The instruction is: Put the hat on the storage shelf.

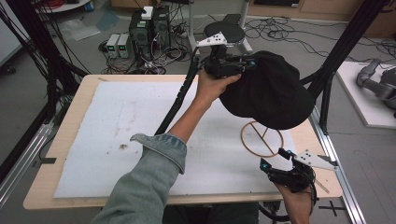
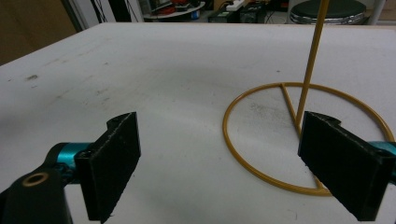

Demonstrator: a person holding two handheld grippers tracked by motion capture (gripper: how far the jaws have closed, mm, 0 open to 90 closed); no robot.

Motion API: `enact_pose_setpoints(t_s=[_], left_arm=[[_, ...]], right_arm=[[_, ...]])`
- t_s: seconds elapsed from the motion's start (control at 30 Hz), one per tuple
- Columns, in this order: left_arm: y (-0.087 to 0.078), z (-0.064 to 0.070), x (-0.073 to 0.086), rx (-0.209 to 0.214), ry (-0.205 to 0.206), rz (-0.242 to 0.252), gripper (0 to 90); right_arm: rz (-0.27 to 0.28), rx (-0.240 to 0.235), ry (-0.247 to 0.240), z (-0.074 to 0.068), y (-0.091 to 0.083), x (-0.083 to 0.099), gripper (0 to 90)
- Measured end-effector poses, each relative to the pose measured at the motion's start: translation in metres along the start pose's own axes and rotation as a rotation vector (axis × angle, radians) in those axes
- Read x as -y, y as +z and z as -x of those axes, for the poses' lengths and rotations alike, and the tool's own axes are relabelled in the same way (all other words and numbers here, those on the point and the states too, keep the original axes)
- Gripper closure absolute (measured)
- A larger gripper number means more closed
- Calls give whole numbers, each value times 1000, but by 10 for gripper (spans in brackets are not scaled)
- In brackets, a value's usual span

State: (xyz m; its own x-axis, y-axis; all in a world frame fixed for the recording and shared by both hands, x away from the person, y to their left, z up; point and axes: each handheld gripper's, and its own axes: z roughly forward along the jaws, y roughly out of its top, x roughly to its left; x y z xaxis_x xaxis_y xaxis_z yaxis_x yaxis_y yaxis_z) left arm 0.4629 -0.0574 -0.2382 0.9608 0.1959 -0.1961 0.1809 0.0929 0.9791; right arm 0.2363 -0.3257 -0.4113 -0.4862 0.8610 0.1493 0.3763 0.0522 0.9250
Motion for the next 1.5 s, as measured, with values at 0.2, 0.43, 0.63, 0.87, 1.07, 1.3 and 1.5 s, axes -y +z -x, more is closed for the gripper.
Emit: enact_pose_setpoints(t_s=[0.2,0.43,0.63,0.87,1.07,1.3,1.5], left_arm=[[17,2,9,17,-1,-30,689],[38,5,21,27,4,-73,688],[53,6,31,32,7,-107,682],[61,5,38,30,-7,-112,659],[66,5,42,27,-9,-122,552],[67,6,44,11,6,-130,454],[56,7,38,6,29,-120,404]], right_arm=[[-2,-1,6,0,-1,0,129],[1,-4,-2,1,-1,0,129],[-1,-4,-1,1,-1,0,129],[0,-3,-3,-1,-2,0,129],[-5,-3,-13,-2,-1,0,130],[-6,-5,-11,-3,-1,0,130],[-8,-6,-8,-2,-3,2,130]])
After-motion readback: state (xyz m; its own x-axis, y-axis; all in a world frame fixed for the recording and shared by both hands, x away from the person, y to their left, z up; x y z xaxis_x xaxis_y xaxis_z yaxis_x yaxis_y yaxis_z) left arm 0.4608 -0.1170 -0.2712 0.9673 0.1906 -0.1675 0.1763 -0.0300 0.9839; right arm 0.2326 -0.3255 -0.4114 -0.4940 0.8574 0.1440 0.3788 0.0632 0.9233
